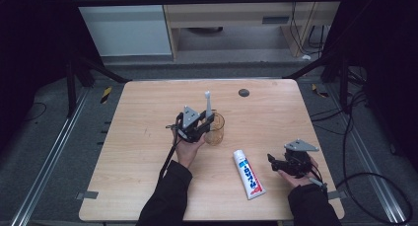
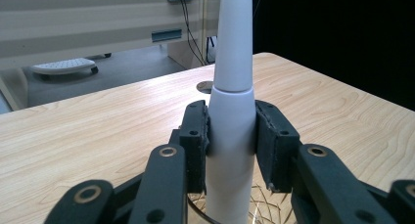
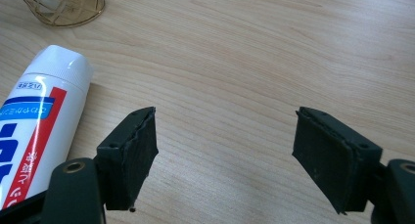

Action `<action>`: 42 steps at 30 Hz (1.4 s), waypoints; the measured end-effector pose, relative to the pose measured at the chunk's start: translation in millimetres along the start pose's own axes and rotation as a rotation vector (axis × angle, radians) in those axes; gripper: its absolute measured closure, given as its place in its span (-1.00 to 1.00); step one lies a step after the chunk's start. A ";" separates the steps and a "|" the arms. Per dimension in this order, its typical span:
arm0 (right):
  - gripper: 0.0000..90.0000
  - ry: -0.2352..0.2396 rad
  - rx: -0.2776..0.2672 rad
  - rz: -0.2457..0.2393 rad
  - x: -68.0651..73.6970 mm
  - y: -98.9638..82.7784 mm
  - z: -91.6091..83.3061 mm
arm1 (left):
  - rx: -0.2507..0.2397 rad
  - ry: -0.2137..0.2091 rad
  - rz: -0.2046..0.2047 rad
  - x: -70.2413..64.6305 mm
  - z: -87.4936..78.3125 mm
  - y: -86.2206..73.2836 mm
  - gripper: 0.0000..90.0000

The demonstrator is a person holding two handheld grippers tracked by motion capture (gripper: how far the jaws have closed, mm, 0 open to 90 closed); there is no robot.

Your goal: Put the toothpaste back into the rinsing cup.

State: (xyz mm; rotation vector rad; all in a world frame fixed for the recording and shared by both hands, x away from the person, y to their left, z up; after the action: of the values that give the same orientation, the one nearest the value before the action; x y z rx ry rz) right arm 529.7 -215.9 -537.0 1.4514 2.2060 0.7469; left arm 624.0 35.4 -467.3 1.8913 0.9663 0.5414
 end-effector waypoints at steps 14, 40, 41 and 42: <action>-0.46 0.002 0.003 -0.001 0.8 0.2 0.5 | -0.001 -0.004 0.027 -2.1 -1.7 -4.3 0.36; -0.46 0.005 -0.019 0.008 2.3 4.8 -4.1 | -0.004 -0.002 0.041 1.7 -35.7 -6.2 -0.08; -0.46 0.005 -0.017 0.016 2.7 4.7 -4.6 | 0.000 -0.003 0.039 2.7 -38.3 -7.0 -0.09; -0.46 0.005 -0.018 0.015 2.7 4.9 -5.1 | 0.003 -0.005 0.036 3.7 -40.8 -7.9 -0.11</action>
State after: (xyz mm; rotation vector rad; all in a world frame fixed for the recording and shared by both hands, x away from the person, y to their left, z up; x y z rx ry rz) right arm 529.1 -213.0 -530.1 1.4608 2.1883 0.7743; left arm 594.6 62.1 -454.4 1.9152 0.9320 0.5569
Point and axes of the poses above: each handheld gripper's, and its own axes: z roughly forward along the jaws, y roughly out of its top, x roughly to its left, the point moved 10 cm from there along z, roughly forward along the jaws, and after that the axes turned 14 degrees about x, right-handed, at the moved point
